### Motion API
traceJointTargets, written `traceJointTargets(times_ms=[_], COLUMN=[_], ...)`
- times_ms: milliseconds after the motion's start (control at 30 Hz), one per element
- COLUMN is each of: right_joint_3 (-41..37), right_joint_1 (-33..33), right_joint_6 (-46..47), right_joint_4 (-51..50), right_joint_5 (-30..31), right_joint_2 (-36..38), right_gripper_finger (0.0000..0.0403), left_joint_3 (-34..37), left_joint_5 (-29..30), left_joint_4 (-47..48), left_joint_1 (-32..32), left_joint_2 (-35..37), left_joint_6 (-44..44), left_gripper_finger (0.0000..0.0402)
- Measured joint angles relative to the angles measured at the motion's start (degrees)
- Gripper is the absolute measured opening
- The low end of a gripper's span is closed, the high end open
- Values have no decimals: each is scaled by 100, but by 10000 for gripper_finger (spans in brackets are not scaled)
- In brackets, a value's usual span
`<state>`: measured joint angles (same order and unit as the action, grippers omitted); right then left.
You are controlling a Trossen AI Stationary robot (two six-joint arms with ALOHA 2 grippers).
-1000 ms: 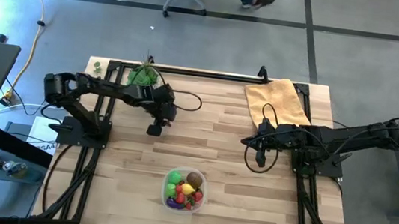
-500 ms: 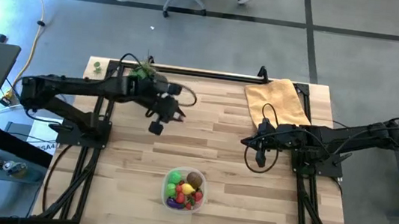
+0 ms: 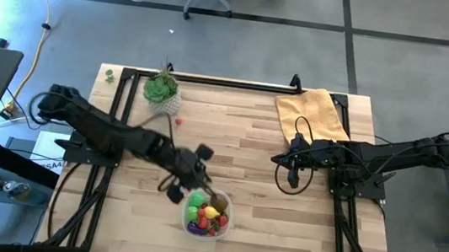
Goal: Pick and placing Produce into tupperware
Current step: Put the pink peach into the transparent bin, then put the red cherry into the transparent bin
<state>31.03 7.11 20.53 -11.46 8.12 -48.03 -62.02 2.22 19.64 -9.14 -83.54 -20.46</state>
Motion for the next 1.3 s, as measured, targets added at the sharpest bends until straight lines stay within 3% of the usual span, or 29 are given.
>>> traceJointTargets(times_ms=[233,433,800,1133,1300], right_joint_3=[0,0,0,0,0], right_joint_1=[0,-2,0,0,-2], right_joint_6=[0,0,0,0,0], right_joint_4=[-10,-14,-114,-122,-127], right_joint_5=[4,22,20,17,13], right_joint_2=[0,0,0,0,0], right_gripper_finger=[0,0,0,0,0], left_joint_3=[4,6,4,4,4], left_joint_5=[80,-255,-371,-413,-422], left_joint_4=[-298,-249,-322,-317,-271], left_joint_1=[-437,-490,-486,-484,-490], left_joint_2=[-1104,-1600,-1677,-1677,-1638], left_joint_6=[620,1059,1138,1153,1155], left_gripper_finger=[81,81,84,157,173])
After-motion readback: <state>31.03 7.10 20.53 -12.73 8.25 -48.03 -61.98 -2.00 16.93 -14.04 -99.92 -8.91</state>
